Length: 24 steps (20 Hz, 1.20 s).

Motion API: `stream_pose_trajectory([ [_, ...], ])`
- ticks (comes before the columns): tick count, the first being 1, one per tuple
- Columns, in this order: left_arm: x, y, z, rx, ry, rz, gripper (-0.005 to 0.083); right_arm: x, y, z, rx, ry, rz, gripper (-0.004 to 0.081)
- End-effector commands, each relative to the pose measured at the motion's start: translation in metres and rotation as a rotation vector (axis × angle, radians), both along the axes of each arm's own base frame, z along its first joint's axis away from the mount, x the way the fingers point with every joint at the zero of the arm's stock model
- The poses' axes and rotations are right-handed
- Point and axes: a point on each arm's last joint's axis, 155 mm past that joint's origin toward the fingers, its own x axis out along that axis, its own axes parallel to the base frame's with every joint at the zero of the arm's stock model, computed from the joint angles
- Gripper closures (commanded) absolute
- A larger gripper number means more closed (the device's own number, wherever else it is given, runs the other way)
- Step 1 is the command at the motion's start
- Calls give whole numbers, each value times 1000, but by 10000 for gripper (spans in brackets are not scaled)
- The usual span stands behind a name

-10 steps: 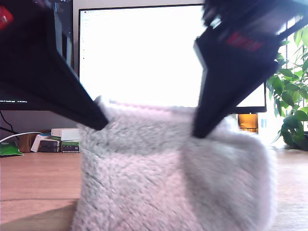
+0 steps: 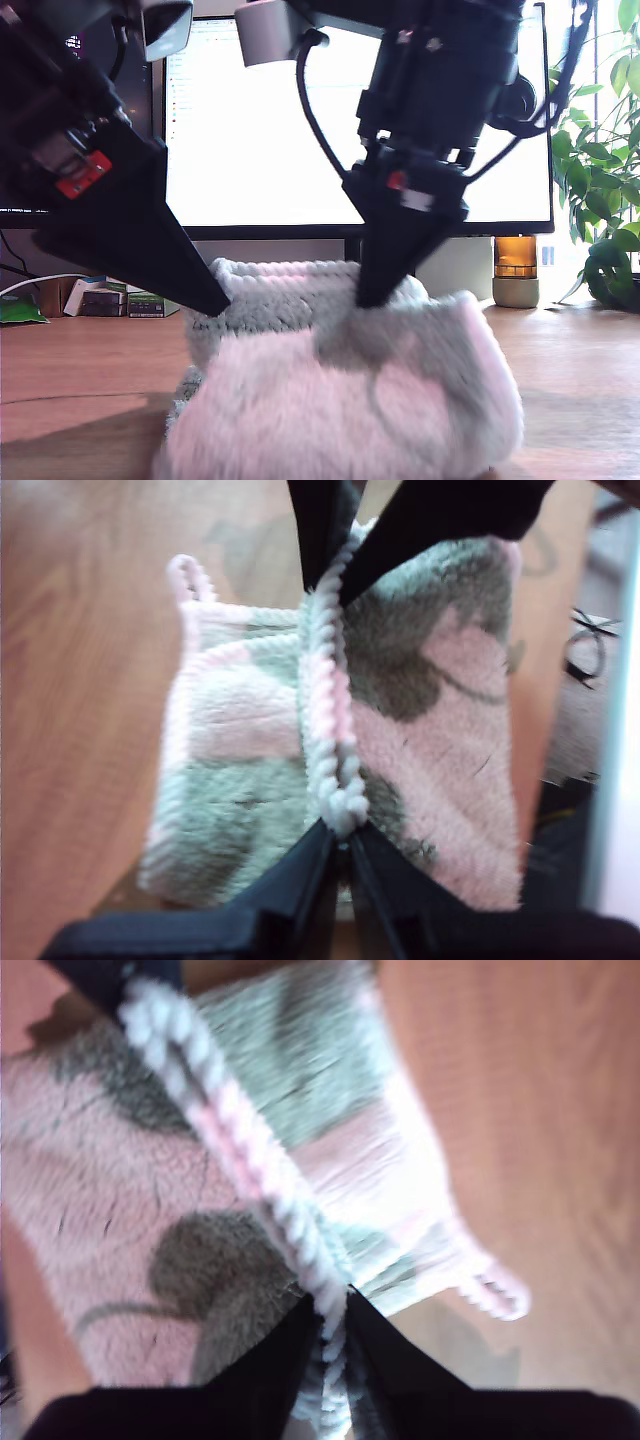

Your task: Fold the tea towel to a neat square and place it to the right

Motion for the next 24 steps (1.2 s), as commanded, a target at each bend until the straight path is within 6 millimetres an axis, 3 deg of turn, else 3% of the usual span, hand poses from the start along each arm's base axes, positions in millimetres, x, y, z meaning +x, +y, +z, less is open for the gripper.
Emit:
stream_pose_trajectory([
  [1, 0, 9, -16, 45, 24, 12, 795, 13, -5, -2, -24, -18, -22, 781],
  [11, 30, 33, -15, 54, -7, 100, 795, 27, 6, -19, -32, -27, -8, 781],
  [17, 33, 35, -14, 49, -5, 112, 795, 37, 16, -18, -6, -64, 15, 781],
  [21, 38, 34, -11, 39, -28, 120, 664, 37, 15, -42, -46, -31, 16, 781],
  [24, 45, 36, -8, 44, -59, 142, 621, 38, 15, -59, -71, -13, 17, 781],
])
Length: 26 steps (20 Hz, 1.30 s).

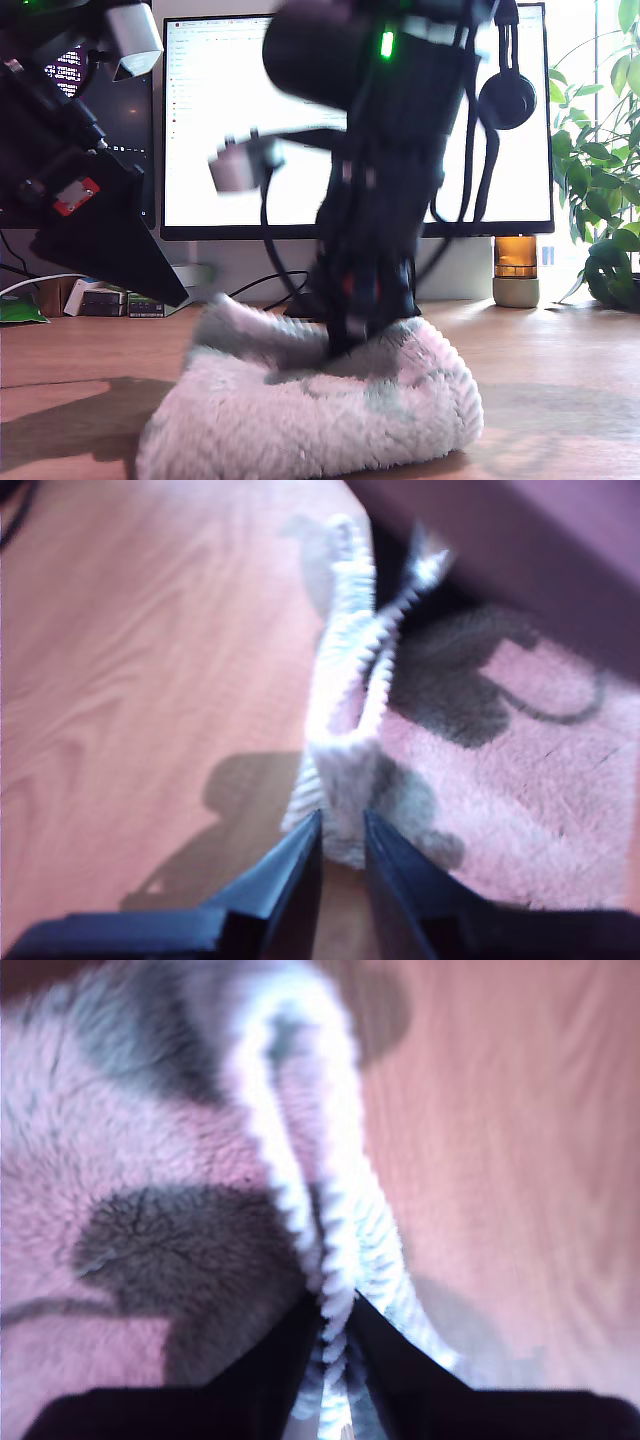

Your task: Fold the tea towel to a neat square and place it to the right

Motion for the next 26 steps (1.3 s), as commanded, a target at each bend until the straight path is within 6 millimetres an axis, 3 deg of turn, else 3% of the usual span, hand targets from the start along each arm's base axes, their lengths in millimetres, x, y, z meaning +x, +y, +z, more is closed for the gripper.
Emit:
stream_pose_trajectory([
  [1, -1, 3, -9, 19, 9, 5, 619, 2, -4, -10, -23, 8, -4, 781],
  [8, -23, -22, -2, -76, 64, -116, 634, 13, 4, -8, 14, -28, -15, 781],
  [10, -26, -23, -8, -68, 81, -136, 715, 15, 6, -7, 24, -36, -15, 781],
  [12, -30, -26, -17, -64, 116, -151, 793, 15, 8, -6, 29, -38, -15, 781],
  [20, -11, -39, -58, -18, 97, -185, 797, 16, 8, -5, 32, -40, -16, 781],
  [26, -14, -30, -102, 65, 178, -167, 797, 17, 8, -3, 34, -42, -22, 781],
])
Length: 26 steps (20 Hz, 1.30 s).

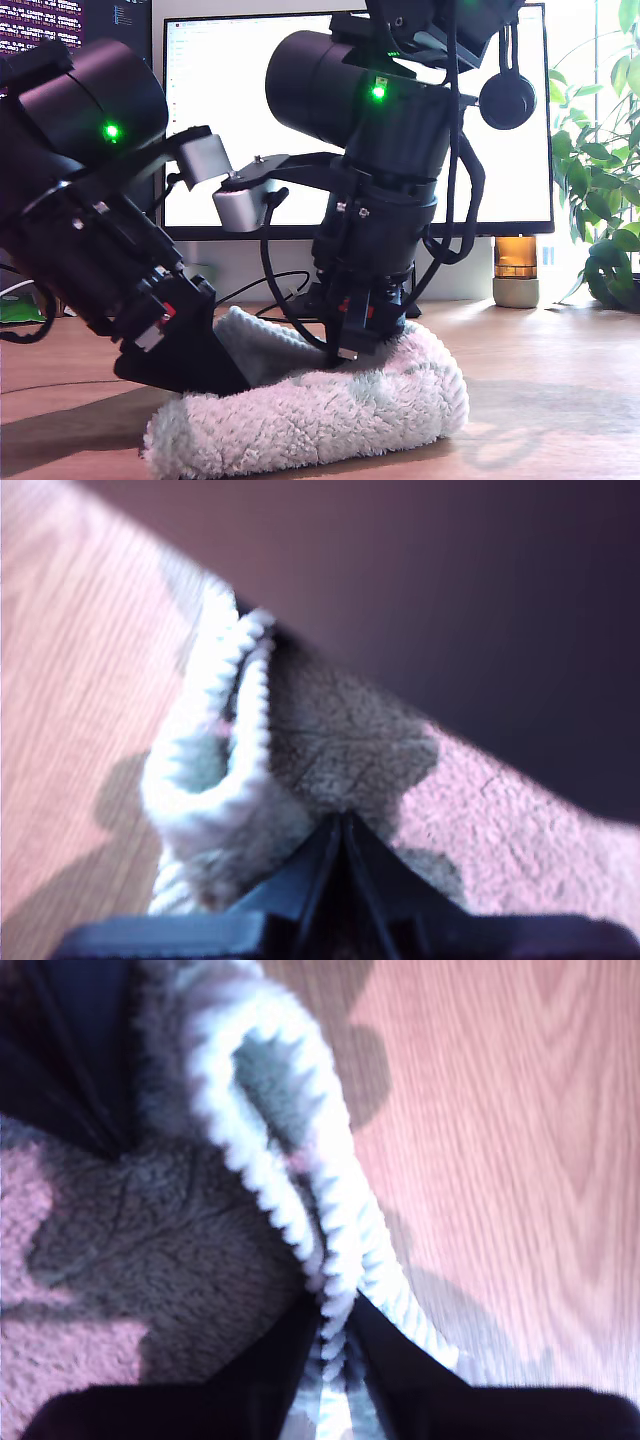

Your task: Fold the tea towel to a neat square and place it to the right

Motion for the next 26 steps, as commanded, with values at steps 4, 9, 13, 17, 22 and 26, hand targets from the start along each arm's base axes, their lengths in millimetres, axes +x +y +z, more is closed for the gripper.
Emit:
stream_pose_trajectory([
  [4, -8, 15, -34, 92, 46, 17, 797, 6, 10, 18, 39, -26, 2, 765],
  [9, -2, 11, -29, 69, 21, 22, 797, 8, 13, 65, 120, -96, 4, 679],
  [13, -1, 8, -26, 48, 21, 23, 797, -3, -2, 79, 93, -86, 15, 589],
  [17, 3, 5, -22, 29, 9, 28, 797, -8, -12, 82, 76, -69, -13, 540],
  [22, 3, 3, -21, 6, 38, 64, 797, -37, -21, 101, 187, 55, -113, 793],
  [26, 6, 0, -9, -26, 25, 74, 797, -43, -21, 140, 325, 36, -156, 782],
])
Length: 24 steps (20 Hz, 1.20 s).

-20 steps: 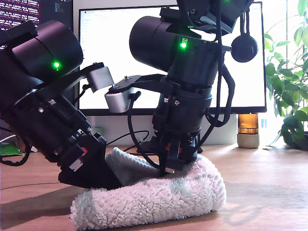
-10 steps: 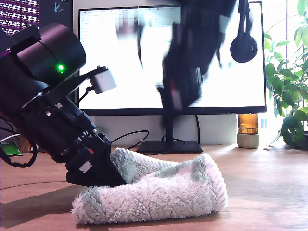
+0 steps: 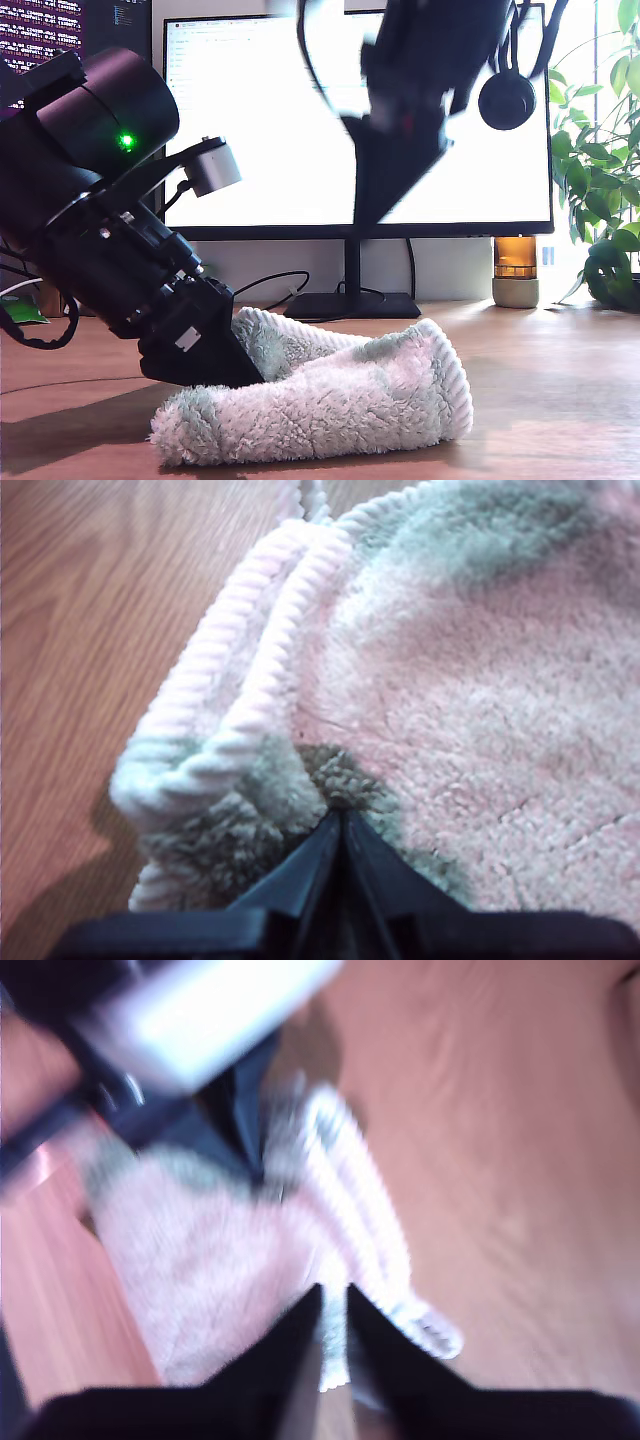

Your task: Fold the tea towel to a neat square and place it to the right

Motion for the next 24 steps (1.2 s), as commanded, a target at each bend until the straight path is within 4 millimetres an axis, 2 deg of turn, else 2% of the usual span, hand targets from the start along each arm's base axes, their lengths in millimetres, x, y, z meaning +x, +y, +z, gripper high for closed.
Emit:
stream_pose_trajectory([
  [1, -6, 5, -3, 3, 5, 2, 797, -1, -5, 7, 31, 2, -33, 782],
  [5, -2, 1, 37, -69, -73, 7, 797, 3, -6, 18, 76, -17, -59, 782],
  [8, -3, 2, 67, -113, -126, 7, 797, -6, -7, 14, 99, 49, -93, 782],
  [11, -8, 13, 78, -102, -128, 24, 797, -9, -8, 13, 118, 89, -123, 782],
  [13, -5, 22, 92, -141, -111, 88, 797, -6, -4, 21, 167, 74, -134, 782],
  [15, 3, 32, 113, -174, -162, 144, 797, -1, -3, 39, 245, 28, -162, 782],
  [19, 6, 42, 148, -260, -215, 208, 797, -5, -21, 58, 307, -60, -194, 782],
  [22, 7, 51, 154, -311, -236, 251, 797, -10, -28, 63, 430, -122, -215, 782],
  [24, 4, 54, 150, -368, -251, 269, 797, -13, -29, 54, 485, -158, -202, 782],
])
